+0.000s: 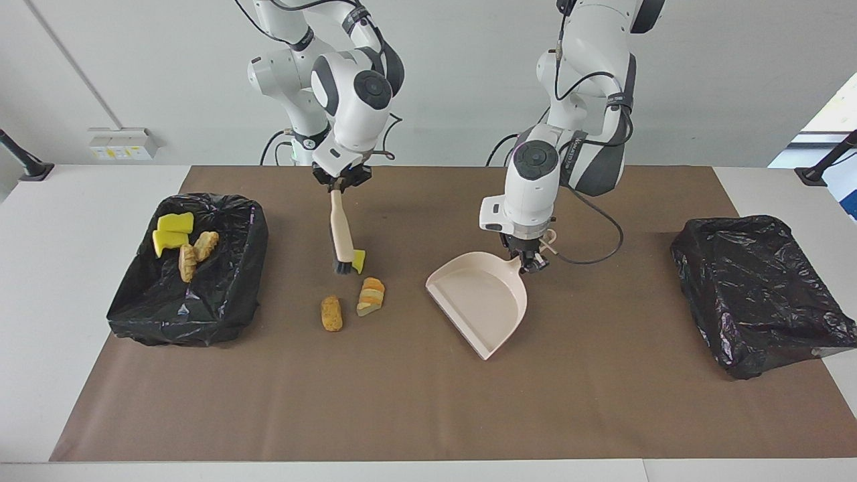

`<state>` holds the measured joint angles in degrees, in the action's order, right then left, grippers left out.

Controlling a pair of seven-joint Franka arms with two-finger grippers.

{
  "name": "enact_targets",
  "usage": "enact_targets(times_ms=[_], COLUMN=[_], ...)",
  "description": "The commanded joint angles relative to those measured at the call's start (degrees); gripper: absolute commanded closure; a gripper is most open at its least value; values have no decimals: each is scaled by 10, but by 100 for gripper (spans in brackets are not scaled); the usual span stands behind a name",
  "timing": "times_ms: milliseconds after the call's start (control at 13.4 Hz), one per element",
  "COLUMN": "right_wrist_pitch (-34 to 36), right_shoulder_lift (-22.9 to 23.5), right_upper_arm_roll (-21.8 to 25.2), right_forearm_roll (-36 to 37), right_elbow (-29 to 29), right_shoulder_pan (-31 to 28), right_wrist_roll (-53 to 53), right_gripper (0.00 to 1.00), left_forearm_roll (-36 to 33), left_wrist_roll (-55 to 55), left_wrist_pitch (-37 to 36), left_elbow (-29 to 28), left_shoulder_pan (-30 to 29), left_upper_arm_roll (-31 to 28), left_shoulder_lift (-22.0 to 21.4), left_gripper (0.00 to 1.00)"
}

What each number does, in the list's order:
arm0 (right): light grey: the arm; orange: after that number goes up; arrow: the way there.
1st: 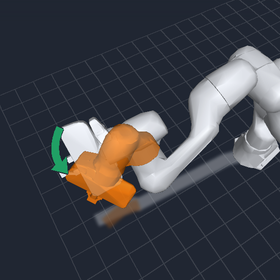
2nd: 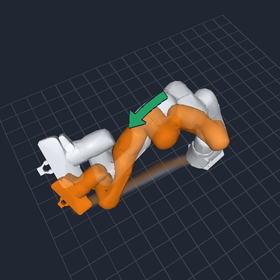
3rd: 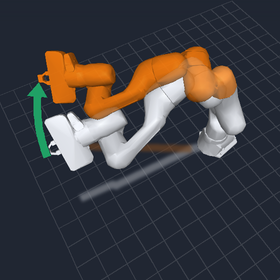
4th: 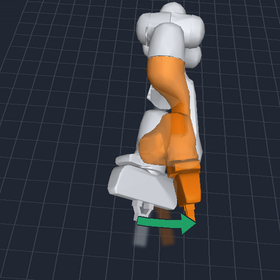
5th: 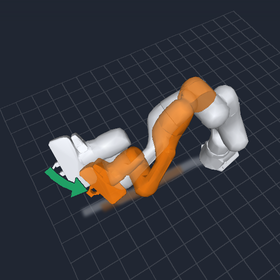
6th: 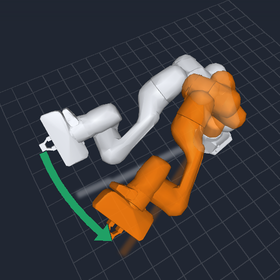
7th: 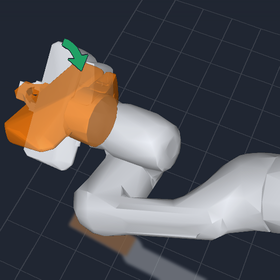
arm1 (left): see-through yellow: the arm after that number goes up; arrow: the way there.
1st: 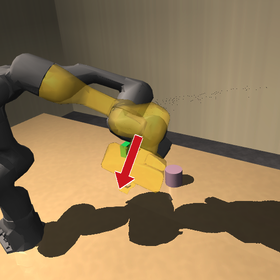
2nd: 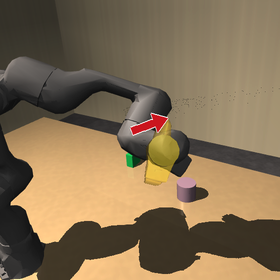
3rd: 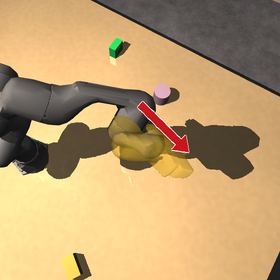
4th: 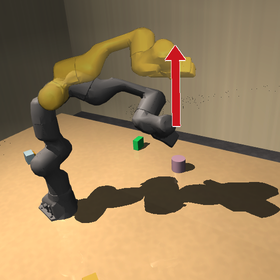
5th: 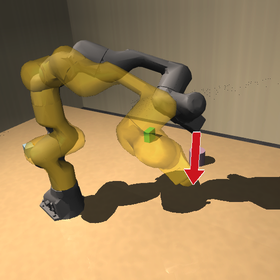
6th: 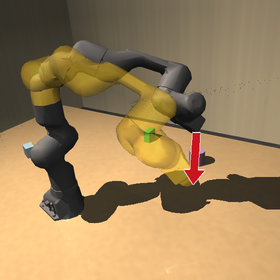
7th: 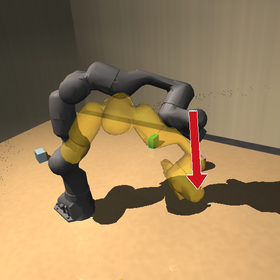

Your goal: Sweep and dump trash in bin

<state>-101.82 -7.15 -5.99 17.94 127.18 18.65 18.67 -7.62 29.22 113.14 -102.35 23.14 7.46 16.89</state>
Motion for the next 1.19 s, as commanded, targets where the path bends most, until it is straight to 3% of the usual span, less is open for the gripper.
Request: enact_targets(times_ms=[0,223,447,819,1116], right_wrist_pitch=[-41,-71,-83,-121,-128], right_shoulder_lift=[53,119,136,151,151], right_upper_arm_roll=[-9,-9,-10,-12,-13], right_forearm_roll=[75,103,77,-36,-209], right_elbow=[-36,-80,-73,-55,-50], right_shoulder_pan=[-55,-67,-65,-44,-36], right_wrist_roll=[-57,-57,-51,-50,-130], right_gripper=[100,100,100,100,100], left_forearm_roll=[-12,-12,-27,-83,-91], left_wrist_roll=[8,6,6,5,4], left_wrist_pitch=[-12,-7,0,-1,4], left_elbow=[-11,-21,-36,-61,-78], left_shoulder_pan=[30,56,85,108,107], left_upper_arm_roll=[-3,-3,-4,-4,-4], left_shoulder_lift=[-4,-5,-5,-17,-26], left_gripper=[100,100,100,100,100])
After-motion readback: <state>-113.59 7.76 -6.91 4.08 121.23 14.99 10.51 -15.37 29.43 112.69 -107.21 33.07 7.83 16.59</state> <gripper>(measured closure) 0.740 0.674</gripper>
